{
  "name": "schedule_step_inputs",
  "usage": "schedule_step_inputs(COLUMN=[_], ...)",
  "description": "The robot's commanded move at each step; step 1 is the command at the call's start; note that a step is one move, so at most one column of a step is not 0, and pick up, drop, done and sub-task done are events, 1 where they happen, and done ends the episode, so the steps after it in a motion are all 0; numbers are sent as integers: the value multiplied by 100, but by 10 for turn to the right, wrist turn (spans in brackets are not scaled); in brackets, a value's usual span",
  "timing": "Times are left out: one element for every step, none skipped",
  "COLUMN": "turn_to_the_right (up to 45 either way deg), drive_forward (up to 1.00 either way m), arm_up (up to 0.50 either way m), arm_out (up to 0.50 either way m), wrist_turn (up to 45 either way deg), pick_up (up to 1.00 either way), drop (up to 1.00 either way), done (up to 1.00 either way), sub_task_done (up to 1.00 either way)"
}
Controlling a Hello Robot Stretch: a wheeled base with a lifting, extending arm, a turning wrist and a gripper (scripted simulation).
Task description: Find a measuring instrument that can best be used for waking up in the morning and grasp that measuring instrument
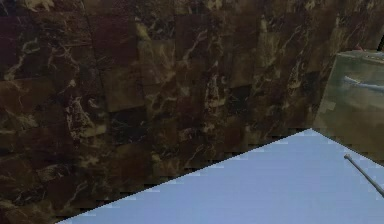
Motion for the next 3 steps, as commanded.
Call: schedule_step_inputs(turn_to_the_right=[0,0,0], drive_forward=[0,0,0], arm_up=[50,36,0], arm_out=[0,0,10], wrist_turn=[0,0,0], pick_up=[0,0,0], drop=[0,0,0], done=[0,0,0], sub_task_done=[0,0,0])
